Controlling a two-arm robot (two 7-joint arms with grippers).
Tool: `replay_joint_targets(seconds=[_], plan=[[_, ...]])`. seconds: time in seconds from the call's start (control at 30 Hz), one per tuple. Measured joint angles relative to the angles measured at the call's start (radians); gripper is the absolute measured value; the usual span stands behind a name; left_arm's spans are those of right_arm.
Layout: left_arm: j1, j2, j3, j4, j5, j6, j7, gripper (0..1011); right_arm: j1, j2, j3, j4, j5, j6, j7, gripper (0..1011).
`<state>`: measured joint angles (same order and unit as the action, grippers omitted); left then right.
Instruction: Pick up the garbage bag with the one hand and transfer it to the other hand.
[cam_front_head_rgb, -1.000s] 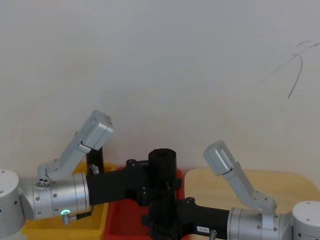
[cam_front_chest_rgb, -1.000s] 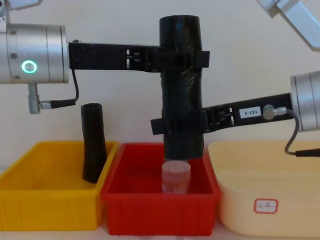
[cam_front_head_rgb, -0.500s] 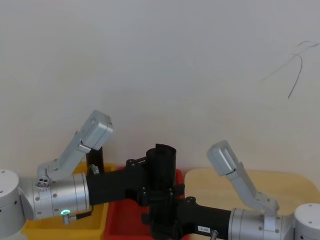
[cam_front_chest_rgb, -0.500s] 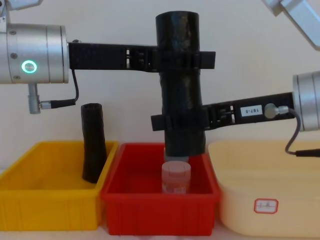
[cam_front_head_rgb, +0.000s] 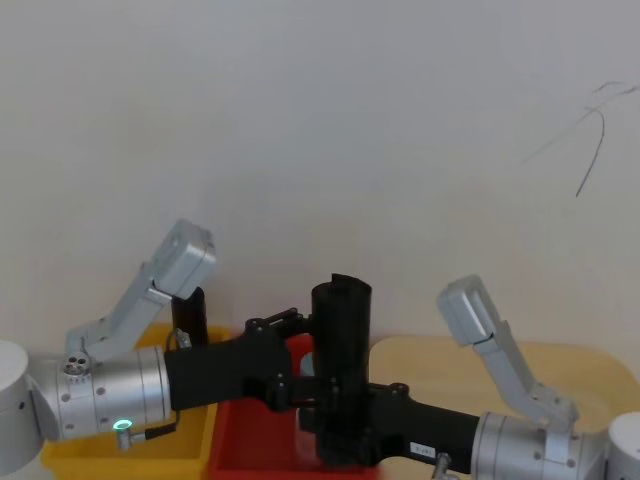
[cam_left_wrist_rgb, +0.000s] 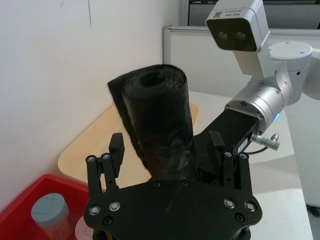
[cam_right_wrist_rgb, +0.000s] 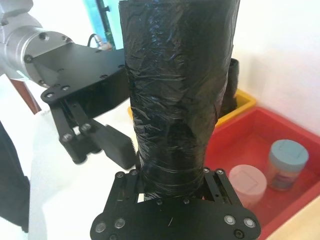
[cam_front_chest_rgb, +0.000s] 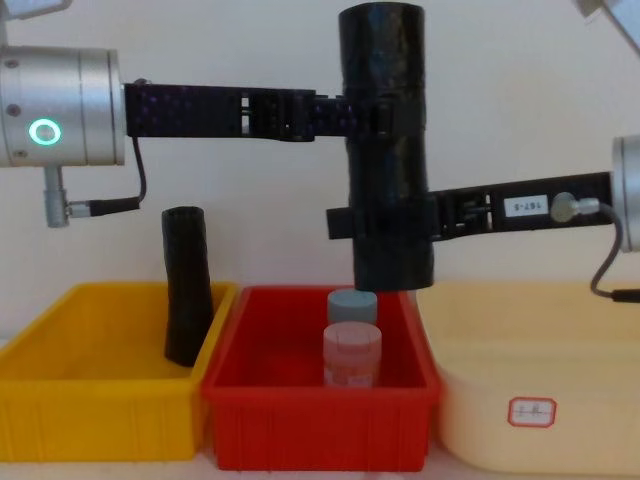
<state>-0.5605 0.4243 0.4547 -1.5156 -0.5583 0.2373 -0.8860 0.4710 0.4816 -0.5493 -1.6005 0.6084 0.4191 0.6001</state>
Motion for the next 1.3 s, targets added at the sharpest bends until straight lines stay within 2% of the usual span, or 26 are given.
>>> replay_joint_targets(seconds=[0.47, 0.9, 1.3], plan=[[0.023, 0.028, -0.033, -0.019, -0.027, 0.007, 0.029, 1000, -0.044, 0.028, 0.050, -0.040, 0.026, 0.002, -0.080, 506], [0.054, 0.055, -0.070, -0.042, -0.053, 0.015, 0.077, 1000, -0.079, 0.044, 0.089, -0.057, 0.034, 0.028, -0.189, 506], [0.085, 0.066, -0.100, -0.070, -0.053, 0.015, 0.172, 1000, -0.095, 0.040, 0.109, -0.058, 0.025, 0.081, -0.310, 506]])
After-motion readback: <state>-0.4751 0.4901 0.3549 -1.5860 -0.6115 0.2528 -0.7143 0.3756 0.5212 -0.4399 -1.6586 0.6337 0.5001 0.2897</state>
